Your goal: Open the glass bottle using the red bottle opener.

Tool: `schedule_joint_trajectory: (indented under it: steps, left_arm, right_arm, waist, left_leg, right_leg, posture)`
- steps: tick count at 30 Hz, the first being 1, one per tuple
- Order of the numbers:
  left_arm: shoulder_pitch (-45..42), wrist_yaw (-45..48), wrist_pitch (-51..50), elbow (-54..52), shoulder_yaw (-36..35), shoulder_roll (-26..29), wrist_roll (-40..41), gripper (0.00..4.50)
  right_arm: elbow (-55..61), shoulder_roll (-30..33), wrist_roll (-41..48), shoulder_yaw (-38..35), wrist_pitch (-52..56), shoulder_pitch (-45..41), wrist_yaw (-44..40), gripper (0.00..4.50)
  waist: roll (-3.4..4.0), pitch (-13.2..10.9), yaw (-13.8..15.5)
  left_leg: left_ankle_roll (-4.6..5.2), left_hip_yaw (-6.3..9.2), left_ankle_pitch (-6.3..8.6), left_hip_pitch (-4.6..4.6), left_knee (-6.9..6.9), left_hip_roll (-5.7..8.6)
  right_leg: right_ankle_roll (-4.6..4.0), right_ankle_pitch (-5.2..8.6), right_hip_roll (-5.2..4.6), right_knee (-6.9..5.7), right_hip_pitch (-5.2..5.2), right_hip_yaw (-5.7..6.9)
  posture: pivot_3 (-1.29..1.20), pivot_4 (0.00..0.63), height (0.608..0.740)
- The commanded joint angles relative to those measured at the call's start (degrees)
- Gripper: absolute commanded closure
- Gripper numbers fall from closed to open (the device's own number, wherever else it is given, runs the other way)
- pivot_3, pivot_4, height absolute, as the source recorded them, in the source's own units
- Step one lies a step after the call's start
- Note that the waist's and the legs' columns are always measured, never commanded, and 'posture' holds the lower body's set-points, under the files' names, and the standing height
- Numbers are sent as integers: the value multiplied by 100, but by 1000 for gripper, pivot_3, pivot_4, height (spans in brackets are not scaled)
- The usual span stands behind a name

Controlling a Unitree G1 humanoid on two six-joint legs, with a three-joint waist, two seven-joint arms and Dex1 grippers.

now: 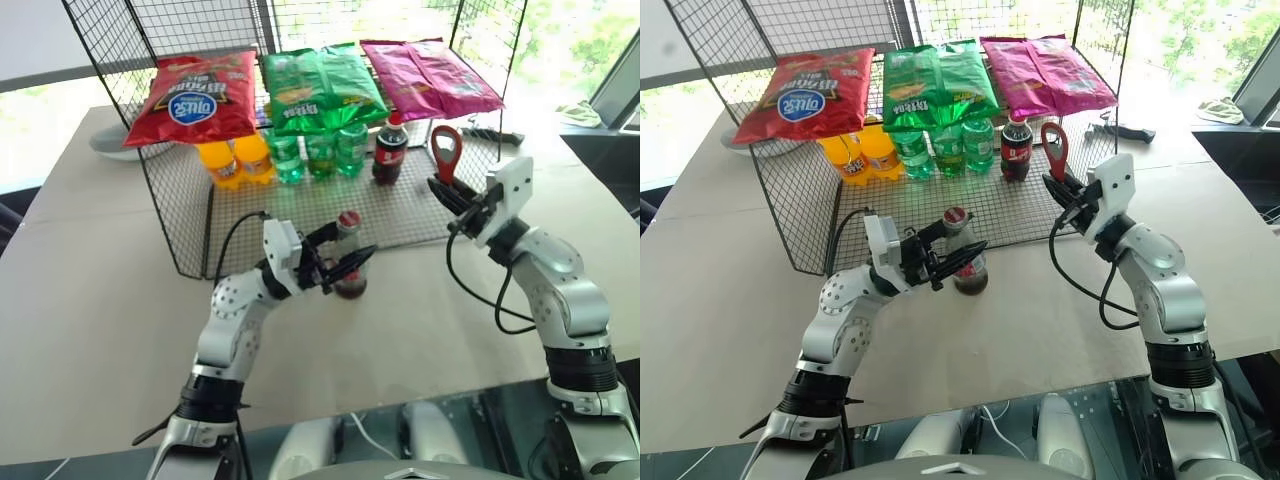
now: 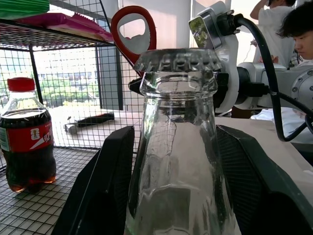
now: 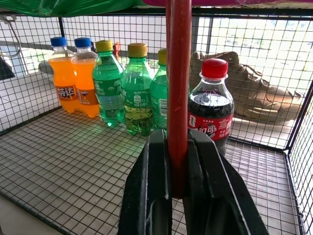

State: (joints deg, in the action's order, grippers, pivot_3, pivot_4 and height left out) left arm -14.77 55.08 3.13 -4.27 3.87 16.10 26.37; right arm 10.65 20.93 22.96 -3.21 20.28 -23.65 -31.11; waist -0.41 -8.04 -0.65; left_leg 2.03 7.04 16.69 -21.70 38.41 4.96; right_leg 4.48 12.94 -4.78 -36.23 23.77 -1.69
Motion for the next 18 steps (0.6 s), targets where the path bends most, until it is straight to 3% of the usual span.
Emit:
schedule_joint_trajectory:
  steps: [1, 7, 11, 18]
  left_arm:
    - [54, 4, 55, -168, -11, 52, -15, 2129]
    - [43, -1, 55, -154, -3, 54, -18, 2129]
    - [19, 11, 53, -130, 4, 50, -17, 2129]
    - [-17, 31, 18, -105, 17, 55, -10, 2129]
  right_arm:
    - [174, 22, -36, 52, -150, -113, -103, 4500]
    - [248, 73, -614, 578, -656, -44, -275, 4500]
    - [123, 218, -1782, 1372, -1856, 71, -318, 4500]
    - [-35, 144, -2680, 1878, -3231, 203, -143, 4500]
  waist:
    - [0, 0, 0]
    - [0, 0, -3]
    - [0, 0, -5]
    - [0, 0, -2]
  left_leg:
    - [0, 0, 0, 0, 0, 0]
    - [0, 0, 0, 0, 0, 0]
    - [0, -1, 0, 0, 0, 0]
    - [0, 0, 0, 2, 1, 0]
  right_leg:
    - [0, 0, 0, 0, 0, 0]
    - [0, 0, 1, 0, 0, 0]
    - [0, 0, 1, 0, 1, 1]
    - [0, 0, 3, 1, 0, 2]
  posture:
    - [0, 150, 740]
    - [0, 150, 740]
    - [0, 150, 740]
    - [0, 150, 740]
